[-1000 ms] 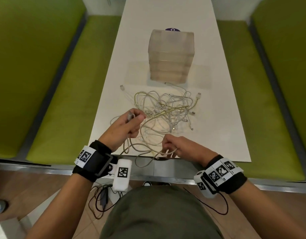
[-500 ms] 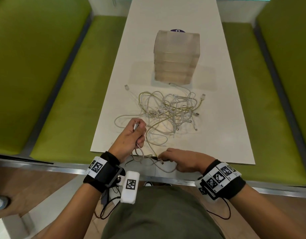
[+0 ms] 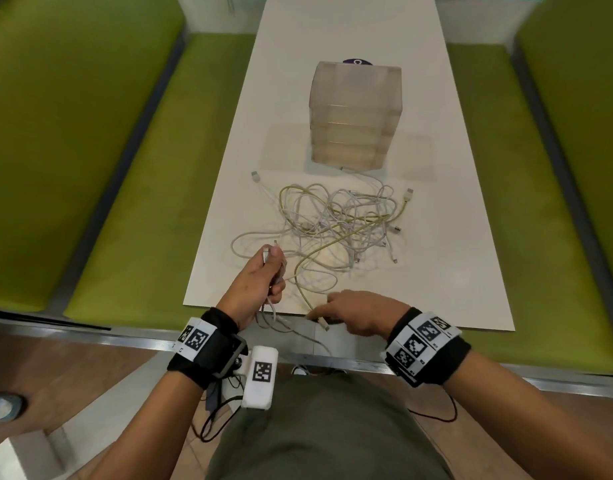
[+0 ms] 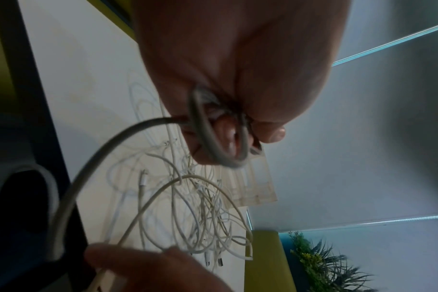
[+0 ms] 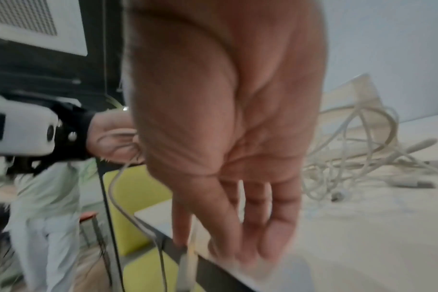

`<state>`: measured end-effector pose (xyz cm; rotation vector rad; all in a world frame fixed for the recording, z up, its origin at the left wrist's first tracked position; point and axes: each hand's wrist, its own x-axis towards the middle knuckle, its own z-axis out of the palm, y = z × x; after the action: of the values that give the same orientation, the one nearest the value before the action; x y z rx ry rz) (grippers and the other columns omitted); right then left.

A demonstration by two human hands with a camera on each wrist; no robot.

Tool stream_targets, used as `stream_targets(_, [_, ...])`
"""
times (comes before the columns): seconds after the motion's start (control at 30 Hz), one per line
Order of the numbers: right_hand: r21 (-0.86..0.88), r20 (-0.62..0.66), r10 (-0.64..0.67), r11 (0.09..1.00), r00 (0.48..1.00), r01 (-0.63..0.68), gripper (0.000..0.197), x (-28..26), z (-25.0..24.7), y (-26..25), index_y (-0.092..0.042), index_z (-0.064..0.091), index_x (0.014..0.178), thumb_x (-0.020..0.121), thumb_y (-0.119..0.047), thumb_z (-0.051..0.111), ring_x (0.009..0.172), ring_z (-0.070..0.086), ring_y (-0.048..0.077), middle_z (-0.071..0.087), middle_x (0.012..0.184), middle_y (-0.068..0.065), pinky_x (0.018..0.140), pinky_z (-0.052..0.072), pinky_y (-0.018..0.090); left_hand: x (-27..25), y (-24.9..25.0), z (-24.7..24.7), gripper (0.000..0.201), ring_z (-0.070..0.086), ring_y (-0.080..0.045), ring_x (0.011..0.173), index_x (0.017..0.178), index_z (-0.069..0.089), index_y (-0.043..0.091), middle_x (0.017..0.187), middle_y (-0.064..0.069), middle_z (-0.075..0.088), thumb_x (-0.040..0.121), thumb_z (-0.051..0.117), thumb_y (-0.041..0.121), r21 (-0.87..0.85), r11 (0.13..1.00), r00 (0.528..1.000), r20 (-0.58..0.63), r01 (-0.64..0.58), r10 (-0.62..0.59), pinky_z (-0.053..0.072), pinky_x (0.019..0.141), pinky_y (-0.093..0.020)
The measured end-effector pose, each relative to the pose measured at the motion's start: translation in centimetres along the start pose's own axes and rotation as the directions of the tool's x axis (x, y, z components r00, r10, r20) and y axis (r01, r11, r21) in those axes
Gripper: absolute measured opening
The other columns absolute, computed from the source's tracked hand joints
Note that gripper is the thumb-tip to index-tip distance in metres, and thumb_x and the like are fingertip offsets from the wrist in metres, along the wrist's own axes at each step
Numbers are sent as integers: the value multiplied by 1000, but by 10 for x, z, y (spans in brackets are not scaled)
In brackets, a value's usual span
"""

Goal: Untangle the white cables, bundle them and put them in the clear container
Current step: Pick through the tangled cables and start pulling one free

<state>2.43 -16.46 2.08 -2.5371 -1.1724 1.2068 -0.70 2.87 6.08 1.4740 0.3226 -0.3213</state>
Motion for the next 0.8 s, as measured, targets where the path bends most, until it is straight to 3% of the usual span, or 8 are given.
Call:
stream_targets(0.13, [-56,-206,-31,998,978,20,36,17,0,-1,-26,57,121,89,-8,55,98,52,28,48,105,7,63,34,32,-3,-3,3,23,28,-9,50,94,40,14,71,0,36,102,35,35,-16,1000,1000,-21,1,-2,28,43,-18])
stream_targets(0.27, [-77,-323,-45,997,945,21,15,17,-1,1,-13,61,102,88,-14,58,92,52,26,46,107,9,63,37,32,-4,-6,4,17,25,-9,51,96,35,18,74,1,38,101,41,33,-74,997,997,-68,35,-40,24,42,-18])
stream_targets(0.4, [85,-520,-67,988,852,130,10,9,-4,10,-16,67,88,83,-8,66,76,50,6,46,104,0,60,37,25,-2,-7,1,17,28,-9,52,89,31,21,77,1,39,98,43,13,-166,983,992,-82,78,-93,23,39,-18])
stream_targets(0.5, [122,-667,-84,968,740,221,6,3,-6,16,-19,69,86,84,-13,68,74,44,-1,49,107,-2,62,45,28,-1,-13,2,12,44,-10,59,91,37,17,82,-1,44,101,42,17,-50,999,998,-54,14,-17,35,48,-22])
stream_targets(0.6, [193,-739,-41,943,672,269,5,1,-10,18,-19,69,87,84,-16,68,80,47,3,51,104,-2,68,49,31,0,-18,4,11,61,-16,71,90,43,13,81,-4,48,100,44,18,-39,997,997,-37,-62,61,46,54,-24])
stream_targets(0.7, [228,-762,-23,926,648,301,7,-1,-12,16,-17,70,91,86,-17,66,86,52,9,53,102,-3,73,48,29,1,-20,5,11,68,-23,87,89,47,12,82,-5,52,98,48,17,-49,996,997,-17,-80,79,55,69,-30])
stream_targets(0.8, [278,-769,4,903,639,329,8,-1,-15,14,-15,69,93,88,-15,63,86,53,10,56,100,-2,74,46,24,0,-23,4,6,61,-19,99,90,57,11,99,-9,59,95,54,12,14,992,992,-2,-129,129,50,90,-37])
